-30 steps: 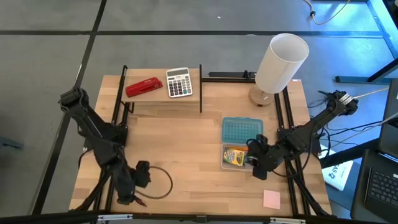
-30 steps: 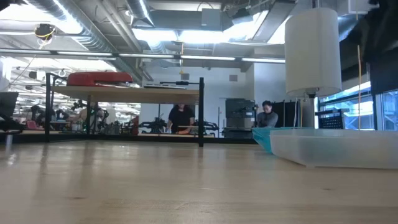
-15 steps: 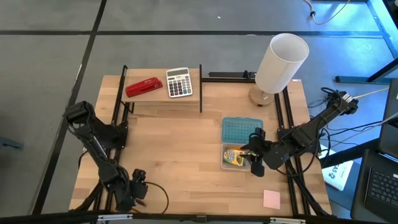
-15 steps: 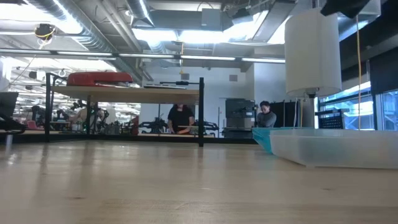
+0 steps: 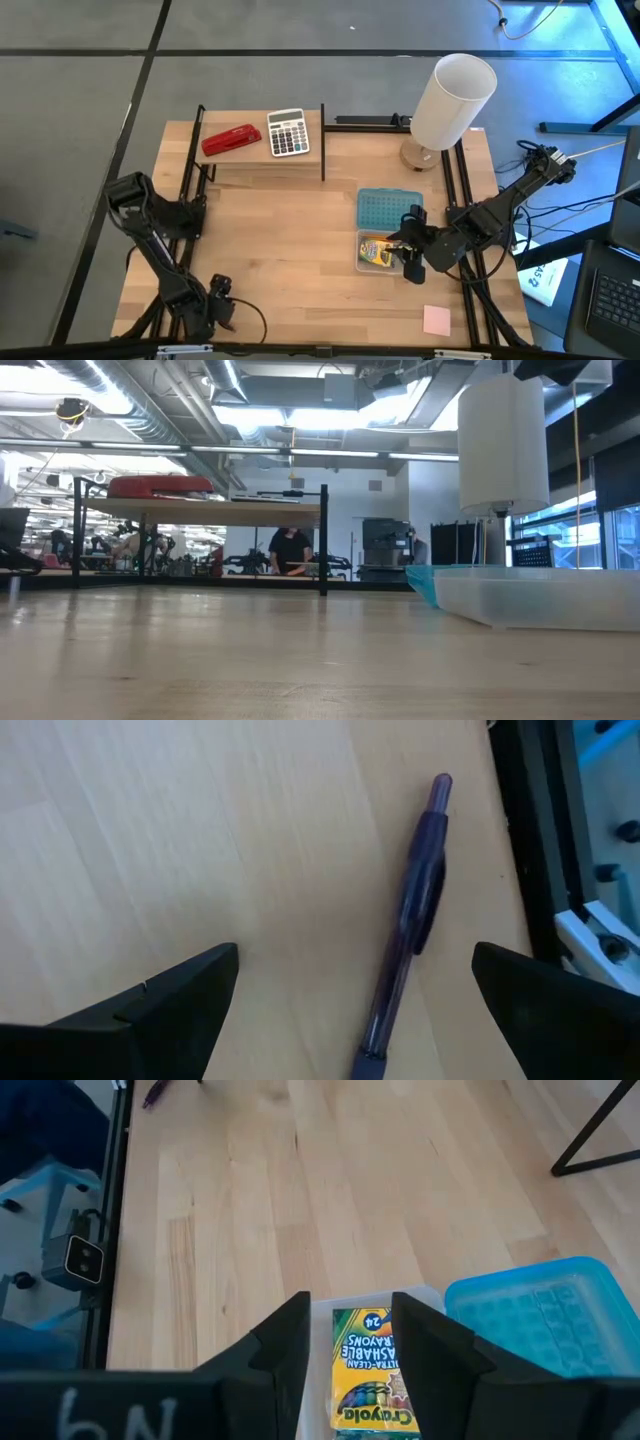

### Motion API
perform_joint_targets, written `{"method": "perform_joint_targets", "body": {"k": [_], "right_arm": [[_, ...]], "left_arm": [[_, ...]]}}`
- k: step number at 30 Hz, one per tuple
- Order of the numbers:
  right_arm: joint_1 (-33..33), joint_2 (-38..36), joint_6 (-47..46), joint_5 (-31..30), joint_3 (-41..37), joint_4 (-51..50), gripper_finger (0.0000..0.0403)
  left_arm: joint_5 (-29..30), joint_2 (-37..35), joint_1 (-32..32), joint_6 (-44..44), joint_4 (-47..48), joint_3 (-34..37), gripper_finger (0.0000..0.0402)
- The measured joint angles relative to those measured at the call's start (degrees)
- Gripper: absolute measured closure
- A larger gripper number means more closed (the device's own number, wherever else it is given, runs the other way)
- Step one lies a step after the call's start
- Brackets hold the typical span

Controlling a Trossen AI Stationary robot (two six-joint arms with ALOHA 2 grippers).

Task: Pack school essentials
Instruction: Put the purple pen into the blue supply box

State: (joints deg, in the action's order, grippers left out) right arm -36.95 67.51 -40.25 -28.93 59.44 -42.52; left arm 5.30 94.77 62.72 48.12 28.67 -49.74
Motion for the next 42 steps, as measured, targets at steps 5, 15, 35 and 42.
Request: {"method": "perform_joint_targets", "body": {"k": [5, 15, 35, 42], "right_arm": [[0.0, 0.0, -0.04, 0.0, 0.0, 0.02, 0.026], [0.0, -0.02, -0.02, 0.0, 0.0, 0.02, 0.026], [0.01, 0.0, 0.0, -0.02, 0.0, 0.02, 0.026], [0.02, -0.01, 0.0, -0.02, 0.0, 0.02, 0.026]], "left_arm": [[0.51, 0.73, -0.01, 1.23, 0.02, -0.2, 0.0003], [6.06, 1.01, 2.02, 5.91, -0.88, -0.03, 0.0003], [6.72, 1.06, 3.78, 6.87, -1.85, 0.04, 0.0003], [6.78, 1.06, 3.78, 6.99, -1.92, 0.04, 0.0003]]}}
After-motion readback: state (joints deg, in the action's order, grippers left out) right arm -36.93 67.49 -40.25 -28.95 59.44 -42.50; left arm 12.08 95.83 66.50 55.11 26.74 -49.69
